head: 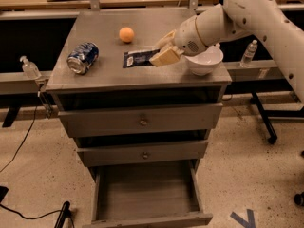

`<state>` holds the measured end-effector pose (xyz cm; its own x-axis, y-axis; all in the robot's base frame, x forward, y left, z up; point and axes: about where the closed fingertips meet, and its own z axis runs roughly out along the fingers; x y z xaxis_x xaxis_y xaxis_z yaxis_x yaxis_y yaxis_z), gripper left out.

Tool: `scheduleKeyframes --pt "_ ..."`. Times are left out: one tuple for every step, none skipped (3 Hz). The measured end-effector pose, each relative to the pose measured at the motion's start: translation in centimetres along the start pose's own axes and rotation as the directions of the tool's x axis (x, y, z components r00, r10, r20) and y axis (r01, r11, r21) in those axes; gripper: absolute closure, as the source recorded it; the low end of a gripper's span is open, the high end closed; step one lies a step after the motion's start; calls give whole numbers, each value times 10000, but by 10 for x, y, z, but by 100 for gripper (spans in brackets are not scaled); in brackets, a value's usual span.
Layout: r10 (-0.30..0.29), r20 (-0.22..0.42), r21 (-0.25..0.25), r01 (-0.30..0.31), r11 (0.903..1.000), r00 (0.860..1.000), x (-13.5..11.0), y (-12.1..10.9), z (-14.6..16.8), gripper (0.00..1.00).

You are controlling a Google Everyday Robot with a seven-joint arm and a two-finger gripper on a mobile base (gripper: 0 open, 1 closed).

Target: Pick rxbar blueberry from bottom drawer and place on counter

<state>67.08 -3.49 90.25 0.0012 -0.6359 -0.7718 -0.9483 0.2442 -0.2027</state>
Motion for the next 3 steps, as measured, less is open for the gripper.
scheduleKeyframes --pt "533 -286 93 -530 9985 9982 10 -7 15 81" --pt "953 -338 247 -945 9952 9949 18 -13 24 58" --pt "1304 -148 276 -1300 9911 9913 23 -19 34 27"
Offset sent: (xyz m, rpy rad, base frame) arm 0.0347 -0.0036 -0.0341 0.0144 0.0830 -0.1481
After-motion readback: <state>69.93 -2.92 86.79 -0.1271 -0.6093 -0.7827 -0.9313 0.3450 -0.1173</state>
